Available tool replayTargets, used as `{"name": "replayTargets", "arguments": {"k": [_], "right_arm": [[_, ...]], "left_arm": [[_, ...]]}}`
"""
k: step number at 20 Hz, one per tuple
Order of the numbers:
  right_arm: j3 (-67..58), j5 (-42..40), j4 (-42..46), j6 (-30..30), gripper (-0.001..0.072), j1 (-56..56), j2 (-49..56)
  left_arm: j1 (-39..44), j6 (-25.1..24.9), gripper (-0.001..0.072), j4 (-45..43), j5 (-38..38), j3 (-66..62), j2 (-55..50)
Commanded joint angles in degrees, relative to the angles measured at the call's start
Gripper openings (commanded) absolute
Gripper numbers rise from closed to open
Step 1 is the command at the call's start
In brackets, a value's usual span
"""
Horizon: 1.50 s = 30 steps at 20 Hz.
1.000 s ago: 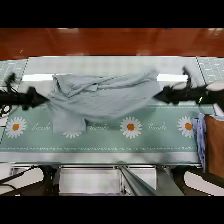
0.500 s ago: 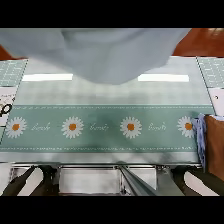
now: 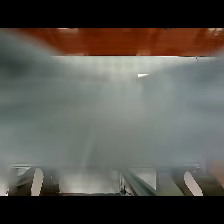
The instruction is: Fold the shirts.
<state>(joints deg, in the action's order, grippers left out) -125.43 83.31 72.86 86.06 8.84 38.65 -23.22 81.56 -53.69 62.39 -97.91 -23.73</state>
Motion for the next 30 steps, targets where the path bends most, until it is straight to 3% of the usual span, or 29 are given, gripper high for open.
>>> {"name": "replayTargets", "arguments": {"k": [1, 5, 7, 9, 12, 16, 20, 26, 30], "right_arm": [[2.03, 4.61, 7.76, 2.93, 0.0031, -0.02, -6.62], [13.16, 11.26, 12.44, 7.87, 0.0031, -0.02, -8.70], [21.62, 9.49, 10.82, 8.50, 0.0031, -0.02, -8.83], [31.34, 2.89, 7.39, 8.59, 0.0031, -0.02, -8.81], [44.68, -7.10, 1.75, 7.41, 0.0031, -0.02, -4.31], [50.56, -17.77, -7.06, 0.15, 0.0031, -0.04, 13.09], [49.09, -31.26, -14.14, -6.21, 0.0031, -0.02, 34.01], [33.40, -38.01, -19.17, -8.72, 0.0031, -0.02, 60.59], [23.98, -35.71, -19.98, -7.04, 0.0031, -0.02, 69.44]], "left_arm": [[9.90, 10.25, 0.0026, -25.07, 5.01, -0.20, 6.27], [14.93, 13.35, 0.0026, -35.56, 17.31, 2.43, 6.75], [14.91, 15.58, 0.0026, -36.50, 17.92, 8.31, 6.49], [14.91, 15.85, 0.0026, -35.21, 14.49, 16.79, 5.25], [14.93, 15.80, 0.0026, -29.88, 2.58, 29.86, 0.28], [15.76, 12.57, 0.0026, -22.77, -14.10, 37.35, -18.05], [18.25, 9.53, 0.0026, -21.88, -24.94, 30.73, -43.76], [18.25, 9.55, 0.0026, -21.33, -24.17, 5.05, -74.75], [18.53, 9.60, 0.0026, -21.03, -14.71, -7.72, -84.91]]}}
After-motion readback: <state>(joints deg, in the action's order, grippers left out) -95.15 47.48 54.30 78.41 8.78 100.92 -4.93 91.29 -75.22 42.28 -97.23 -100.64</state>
